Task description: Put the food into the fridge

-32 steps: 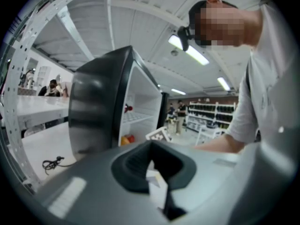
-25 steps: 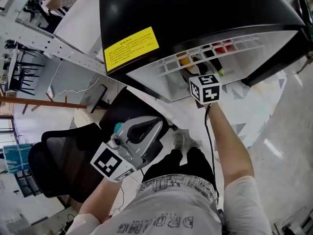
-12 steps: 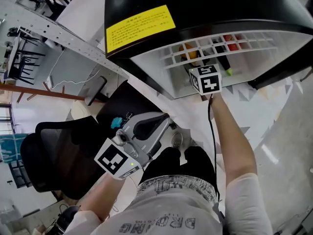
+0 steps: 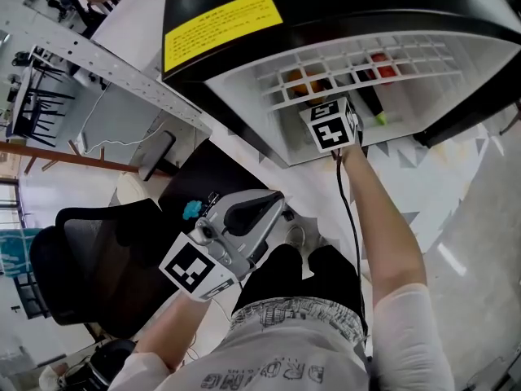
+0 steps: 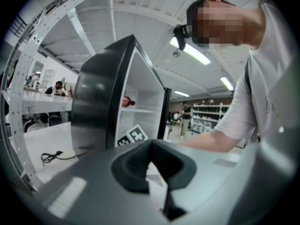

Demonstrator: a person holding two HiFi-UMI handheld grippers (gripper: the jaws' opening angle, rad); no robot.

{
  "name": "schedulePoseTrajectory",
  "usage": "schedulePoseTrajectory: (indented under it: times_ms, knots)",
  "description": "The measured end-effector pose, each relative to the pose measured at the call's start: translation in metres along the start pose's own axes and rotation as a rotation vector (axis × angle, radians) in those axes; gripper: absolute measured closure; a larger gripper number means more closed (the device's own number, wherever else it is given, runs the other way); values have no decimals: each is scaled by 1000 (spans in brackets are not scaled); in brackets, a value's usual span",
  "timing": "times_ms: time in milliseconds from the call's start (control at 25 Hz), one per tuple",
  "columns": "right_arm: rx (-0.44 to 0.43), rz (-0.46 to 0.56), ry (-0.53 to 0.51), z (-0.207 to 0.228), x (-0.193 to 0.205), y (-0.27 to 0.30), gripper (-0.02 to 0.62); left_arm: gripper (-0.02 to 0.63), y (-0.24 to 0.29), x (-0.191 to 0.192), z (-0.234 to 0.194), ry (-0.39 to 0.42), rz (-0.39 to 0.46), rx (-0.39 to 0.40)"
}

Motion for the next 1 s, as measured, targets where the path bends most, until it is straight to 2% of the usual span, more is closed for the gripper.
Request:
schedulePoseTrajectory:
  times_ms: [160,400,760,1000]
  knots:
    - [4,-8,-43,-3,0,2,321,600,-2,2,0,7,-2,0]
    - [-8,-16,-50,-7,3,-4,316,600,-6,1,5,2,-12,0]
    - [-26,31,3,-8,-14,-40,316,600,-6,-18,14,-4,-11,20]
    - [-34,57,91,-16,-18,-72,318,600,-5,-29,21,-9,-15,43]
Point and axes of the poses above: the fingertips, and each gripper's own axes: y forward along the fingers, z to its right, x out of its underside, the point moved 6 cm from there along -y, backward along the fingers, and after that the axes turned 12 degrees about -y, right-handed, at the moved point
